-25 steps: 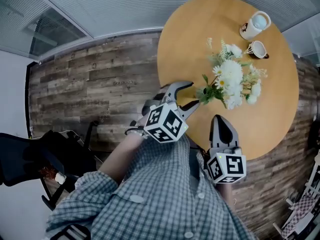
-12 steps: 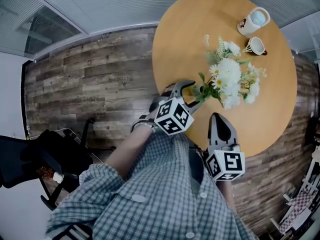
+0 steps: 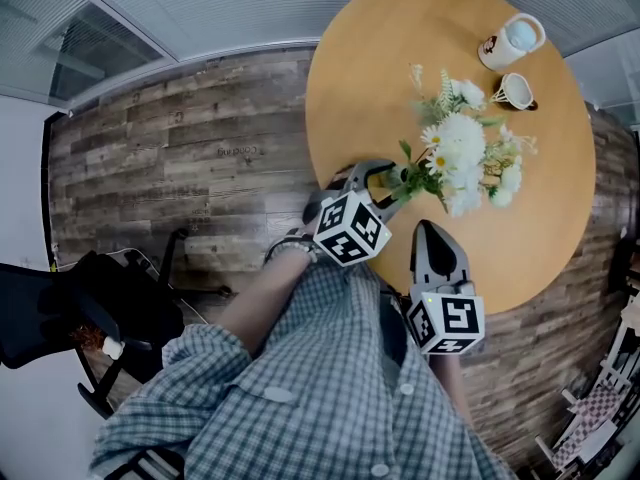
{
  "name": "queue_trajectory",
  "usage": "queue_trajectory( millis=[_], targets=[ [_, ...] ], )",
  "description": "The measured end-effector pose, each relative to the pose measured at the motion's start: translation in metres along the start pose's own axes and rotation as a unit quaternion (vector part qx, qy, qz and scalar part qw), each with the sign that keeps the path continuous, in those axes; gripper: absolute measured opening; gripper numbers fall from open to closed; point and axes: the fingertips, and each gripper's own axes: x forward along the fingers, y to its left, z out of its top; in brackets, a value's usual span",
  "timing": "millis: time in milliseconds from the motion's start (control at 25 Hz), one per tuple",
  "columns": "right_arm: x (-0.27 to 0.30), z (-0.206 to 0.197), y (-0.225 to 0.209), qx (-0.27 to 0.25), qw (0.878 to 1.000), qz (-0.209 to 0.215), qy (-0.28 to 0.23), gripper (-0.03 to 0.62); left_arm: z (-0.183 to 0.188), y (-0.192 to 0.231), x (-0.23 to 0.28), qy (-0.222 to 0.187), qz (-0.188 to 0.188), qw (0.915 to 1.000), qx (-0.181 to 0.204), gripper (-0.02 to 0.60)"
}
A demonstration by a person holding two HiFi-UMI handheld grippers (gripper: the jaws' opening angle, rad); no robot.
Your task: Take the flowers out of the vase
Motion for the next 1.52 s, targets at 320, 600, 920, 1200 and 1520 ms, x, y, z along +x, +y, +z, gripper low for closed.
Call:
queue_trajectory(
  millis=[320,600,920,1200,1520],
  targets=[
    [0.013,0.001,-0.004,-0.005,1.0,-0.019,-0.013,0.012,-0.001,0.0,0.001,-0.009,0.007,0.9999,-0.008,0.227],
    [0.025,0.017,-0.015,0.065,0.997,-0.01,-0.052,0.154,0.001,-0.001,0.003,-0.006,0.01,0.9999,-0.009,0.227],
    [0.042,0.044,-0.016,0.08,0.993,0.015,-0.086,0.192,0.002,-0.001,0.002,-0.001,0.016,0.9998,-0.011,0.227],
    [0.061,0.052,-0.018,0.073,0.992,0.046,-0.094,0.195,0.003,-0.002,0.004,0.004,0.026,0.9995,-0.015,0.227],
    [0.068,0.054,-0.027,0.077,0.99,0.058,-0.102,0.123,0.002,-0.002,0.005,0.017,0.046,0.9988,-0.005,0.227]
  ],
)
